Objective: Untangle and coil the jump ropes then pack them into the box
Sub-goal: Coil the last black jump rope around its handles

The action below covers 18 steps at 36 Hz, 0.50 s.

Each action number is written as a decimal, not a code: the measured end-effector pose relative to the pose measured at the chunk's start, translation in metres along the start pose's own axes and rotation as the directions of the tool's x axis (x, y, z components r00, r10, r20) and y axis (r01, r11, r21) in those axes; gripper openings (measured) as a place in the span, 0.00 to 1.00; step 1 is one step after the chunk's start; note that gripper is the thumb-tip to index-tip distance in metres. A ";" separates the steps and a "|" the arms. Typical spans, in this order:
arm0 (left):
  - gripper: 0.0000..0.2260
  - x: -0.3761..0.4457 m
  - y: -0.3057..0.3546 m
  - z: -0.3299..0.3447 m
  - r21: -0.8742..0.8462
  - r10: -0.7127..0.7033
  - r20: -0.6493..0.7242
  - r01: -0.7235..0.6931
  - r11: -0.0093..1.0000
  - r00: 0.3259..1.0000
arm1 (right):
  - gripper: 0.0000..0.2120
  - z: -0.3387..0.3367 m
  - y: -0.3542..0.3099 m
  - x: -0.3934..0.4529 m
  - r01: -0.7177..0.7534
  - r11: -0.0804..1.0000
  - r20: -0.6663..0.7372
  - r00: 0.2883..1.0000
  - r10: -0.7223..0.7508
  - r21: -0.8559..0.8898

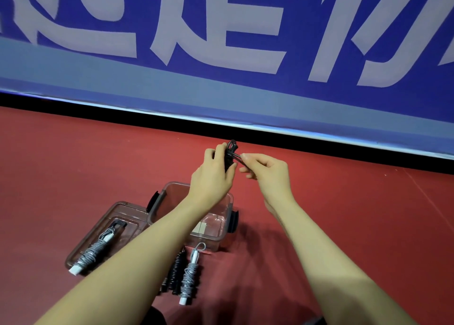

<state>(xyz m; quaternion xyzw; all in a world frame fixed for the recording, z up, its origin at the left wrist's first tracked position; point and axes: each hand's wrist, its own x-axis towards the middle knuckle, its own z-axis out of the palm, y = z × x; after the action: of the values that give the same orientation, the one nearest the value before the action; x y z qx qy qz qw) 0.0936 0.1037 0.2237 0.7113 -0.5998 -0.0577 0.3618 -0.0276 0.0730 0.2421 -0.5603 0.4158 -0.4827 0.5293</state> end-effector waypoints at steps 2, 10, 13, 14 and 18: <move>0.18 0.001 -0.001 -0.001 -0.107 -0.015 0.034 0.019 0.994 0.999 | 0.05 -0.001 0.002 0.001 -0.045 0.997 0.010 0.999 0.044 0.065; 0.17 0.000 0.016 -0.006 -0.637 -0.091 0.193 0.196 0.746 0.977 | 0.07 -0.006 0.005 0.005 0.059 0.998 -0.033 0.998 -0.060 -0.018; 0.26 -0.001 0.019 -0.003 -0.645 -0.051 0.208 0.176 0.744 0.977 | 0.08 -0.003 0.005 0.005 0.096 0.995 -0.076 0.993 -0.096 -0.005; 0.28 -0.001 0.020 -0.003 -0.633 -0.030 0.203 0.155 0.758 0.979 | 0.07 -0.003 0.005 0.005 0.094 0.995 -0.086 0.992 -0.093 0.015; 0.29 0.003 0.020 -0.005 -0.630 -0.046 0.220 0.178 0.756 0.974 | 0.07 -0.007 0.004 0.003 0.072 0.994 -0.069 0.995 -0.066 0.082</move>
<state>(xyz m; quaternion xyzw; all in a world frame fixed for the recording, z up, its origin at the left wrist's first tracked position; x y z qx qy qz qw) 0.0805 0.1028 0.2397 0.5691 -0.5310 -0.3502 0.5211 -0.0332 0.0679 0.2382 -0.5352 0.3927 -0.5363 0.5213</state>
